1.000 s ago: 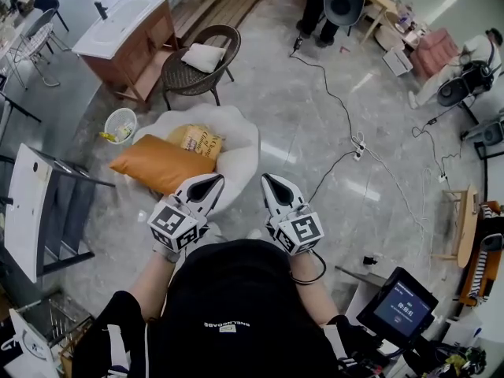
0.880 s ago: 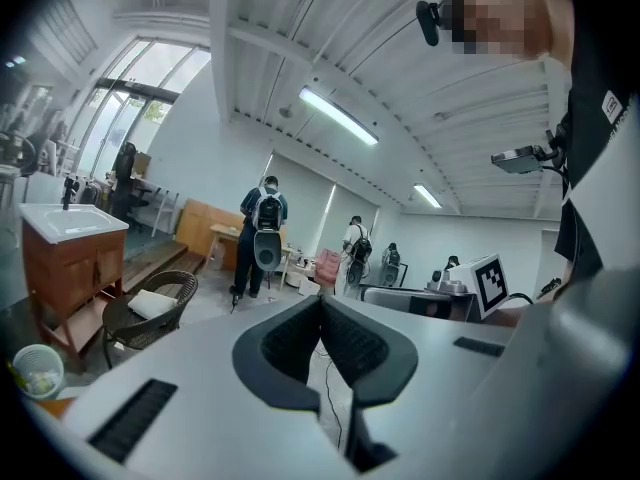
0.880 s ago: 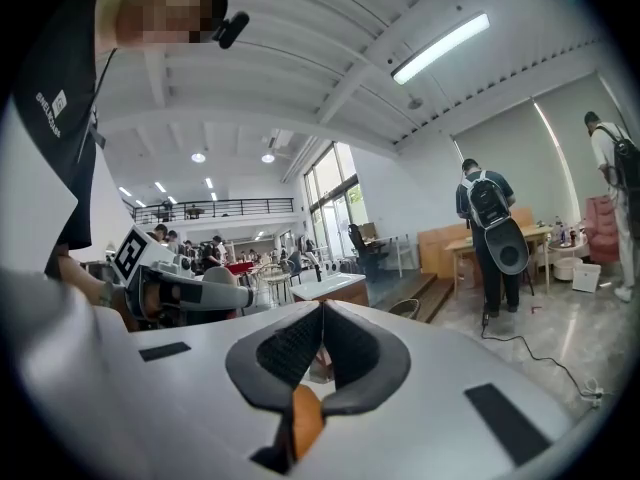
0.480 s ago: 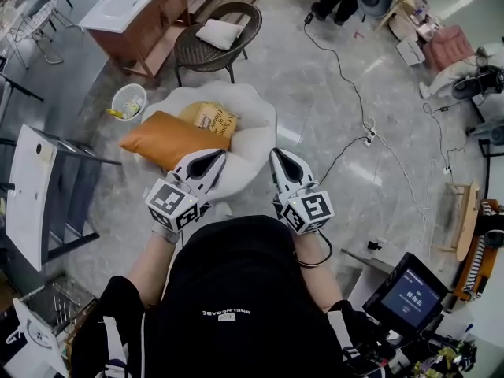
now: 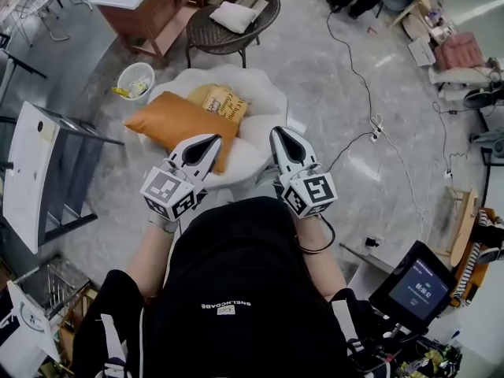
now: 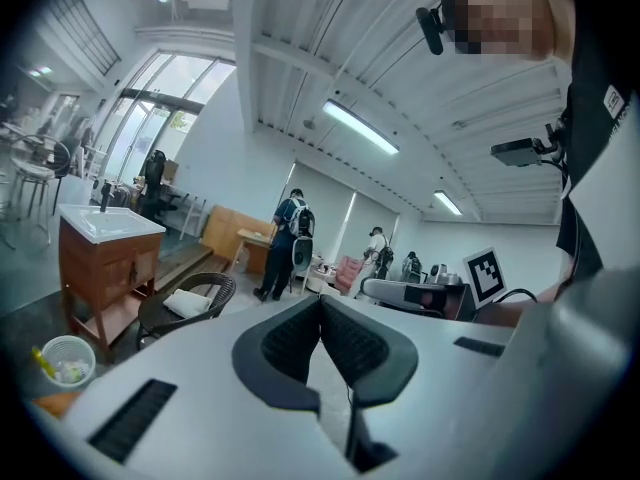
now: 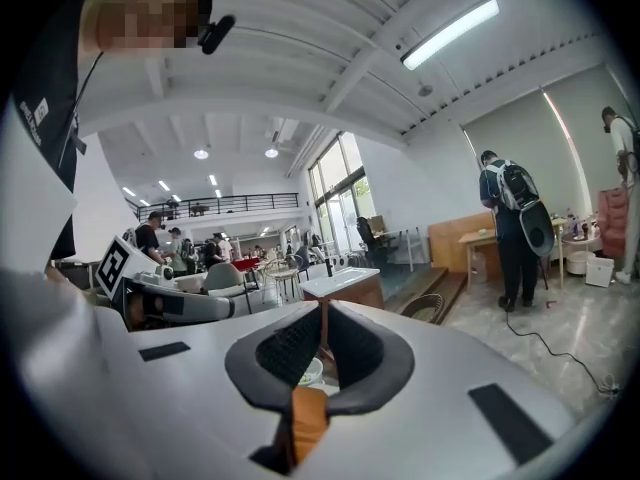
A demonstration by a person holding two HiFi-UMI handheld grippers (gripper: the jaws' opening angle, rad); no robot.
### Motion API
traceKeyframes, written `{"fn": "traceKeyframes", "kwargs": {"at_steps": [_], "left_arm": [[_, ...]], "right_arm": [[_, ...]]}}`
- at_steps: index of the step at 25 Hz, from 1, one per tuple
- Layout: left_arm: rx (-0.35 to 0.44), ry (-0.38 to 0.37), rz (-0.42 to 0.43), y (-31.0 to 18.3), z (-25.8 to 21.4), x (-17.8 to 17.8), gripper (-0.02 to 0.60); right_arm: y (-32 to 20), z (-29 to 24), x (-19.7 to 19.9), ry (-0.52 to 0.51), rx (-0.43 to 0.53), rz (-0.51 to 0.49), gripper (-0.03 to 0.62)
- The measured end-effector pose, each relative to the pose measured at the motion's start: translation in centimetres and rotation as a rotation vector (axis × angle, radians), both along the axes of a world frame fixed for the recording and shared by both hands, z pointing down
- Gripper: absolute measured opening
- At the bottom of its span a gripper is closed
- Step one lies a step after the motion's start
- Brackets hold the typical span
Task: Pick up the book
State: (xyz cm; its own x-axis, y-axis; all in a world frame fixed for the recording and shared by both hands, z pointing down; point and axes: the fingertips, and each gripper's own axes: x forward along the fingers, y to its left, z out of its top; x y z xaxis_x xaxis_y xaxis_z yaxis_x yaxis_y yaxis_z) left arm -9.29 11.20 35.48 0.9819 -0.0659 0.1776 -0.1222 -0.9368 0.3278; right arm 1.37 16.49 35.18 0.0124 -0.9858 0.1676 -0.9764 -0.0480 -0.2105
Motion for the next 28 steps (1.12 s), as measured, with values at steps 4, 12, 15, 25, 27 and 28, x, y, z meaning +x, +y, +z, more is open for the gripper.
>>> {"fn": "traceKeyframes", "kwargs": {"at_steps": [4, 12, 15, 25, 27, 28], "left_arm": [[-0.004, -0.010, -0.041, -0.5, 0.0, -0.9, 0.014], [-0.008, -0.044, -0.137, -3.3, 0.6, 2.2, 0.014], [-0.002, -0.052, -0.163, -2.4, 0.5, 1.7, 0.014], [-0.005, -0.104, -0.286, -8.6, -0.3, 10.2, 0.014], [-0.009, -0.115, -0.321, -9.4, -0.4, 11.1, 0.014], [-0.014, -0.122, -0.345, -10.2, -0.2, 11.7, 0.014]], "right_arm": [[-1.1, 0.1, -0.5, -0.021, -0.002, -0.034, 0.026], [-5.9, 1.8, 3.2, -0.131, 0.000, -0.110, 0.026], [-5.8, 1.9, 2.6, -0.154, 0.007, -0.140, 0.026], [-13.6, 3.1, 11.5, -0.291, -0.033, -0.254, 0.026], [-14.6, 3.3, 12.6, -0.310, -0.049, -0.284, 0.026], [-15.6, 3.5, 13.4, -0.316, -0.057, -0.303, 0.026]]}}
